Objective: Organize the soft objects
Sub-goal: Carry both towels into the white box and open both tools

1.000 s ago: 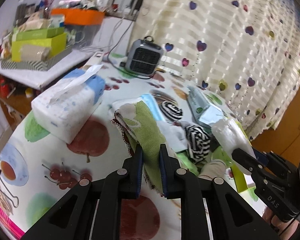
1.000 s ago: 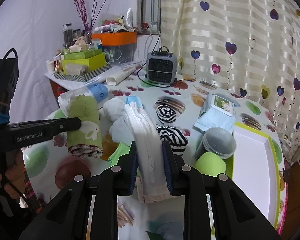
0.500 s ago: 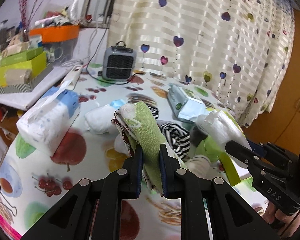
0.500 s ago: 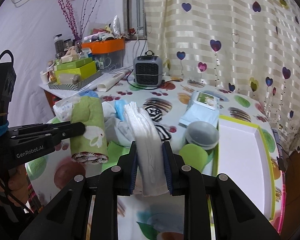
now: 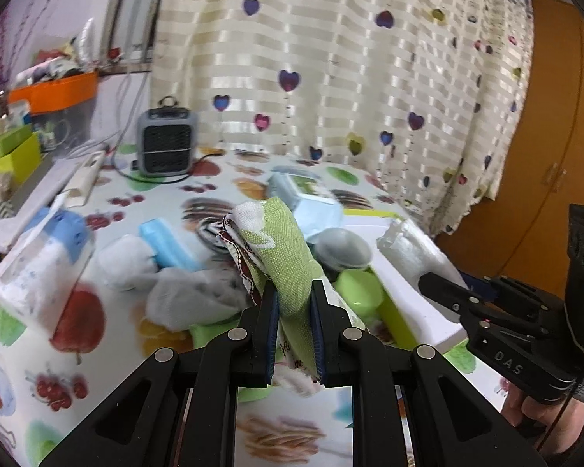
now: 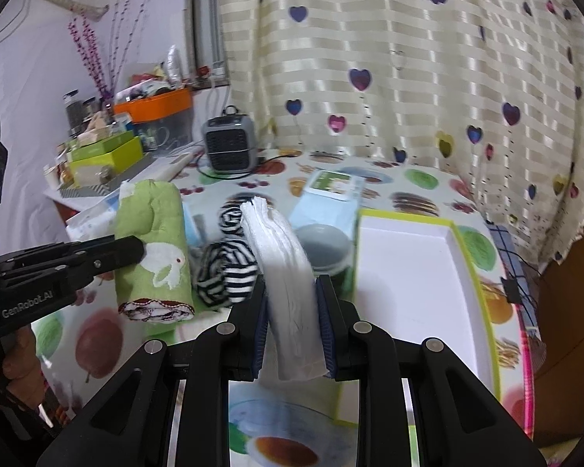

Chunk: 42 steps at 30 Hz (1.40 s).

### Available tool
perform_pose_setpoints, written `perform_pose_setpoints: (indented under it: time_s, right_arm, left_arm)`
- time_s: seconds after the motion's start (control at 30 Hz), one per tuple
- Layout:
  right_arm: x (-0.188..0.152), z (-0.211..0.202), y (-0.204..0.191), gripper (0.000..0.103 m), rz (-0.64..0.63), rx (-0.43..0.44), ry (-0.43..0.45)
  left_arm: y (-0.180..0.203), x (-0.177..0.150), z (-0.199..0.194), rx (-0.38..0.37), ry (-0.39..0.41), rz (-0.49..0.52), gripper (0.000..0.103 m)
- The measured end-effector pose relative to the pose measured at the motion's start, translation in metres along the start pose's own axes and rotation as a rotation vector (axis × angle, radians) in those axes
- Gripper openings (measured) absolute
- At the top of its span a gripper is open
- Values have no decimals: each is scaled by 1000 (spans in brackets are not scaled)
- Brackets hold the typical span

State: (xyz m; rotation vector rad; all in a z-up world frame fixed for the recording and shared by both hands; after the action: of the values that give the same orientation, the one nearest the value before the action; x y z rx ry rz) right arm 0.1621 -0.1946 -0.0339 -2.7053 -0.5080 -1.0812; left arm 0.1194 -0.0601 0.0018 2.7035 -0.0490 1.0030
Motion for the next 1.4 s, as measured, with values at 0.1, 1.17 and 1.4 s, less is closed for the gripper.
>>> perform_pose_setpoints:
  time_s: [0.1,1.17,1.4]
  right_arm:
    - [-4,0,15,25,29,-19,-6]
    - [-56,41,144,25,259,-176,-180]
    - [-59,43,144,35,227,-192,-195]
  left_arm:
    - [15,3,7,-27,-12,25,15]
    - [151,-11,123,-272,-285,239,15]
    - [162,-14,133,-289,-310,259,17]
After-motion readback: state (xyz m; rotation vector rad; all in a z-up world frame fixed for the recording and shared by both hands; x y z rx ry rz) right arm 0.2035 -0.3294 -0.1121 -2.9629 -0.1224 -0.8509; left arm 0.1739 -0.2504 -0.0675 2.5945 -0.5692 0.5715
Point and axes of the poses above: each gripper's, at about its wrist camera, not at the fingertips, and z roughly the way its jaws point, y to its right, x to its top, the point moved 9 cm from there along z, roughly the way its jaws point, and after that the axes turned 13 degrees about -y, right-handed, at the moved point
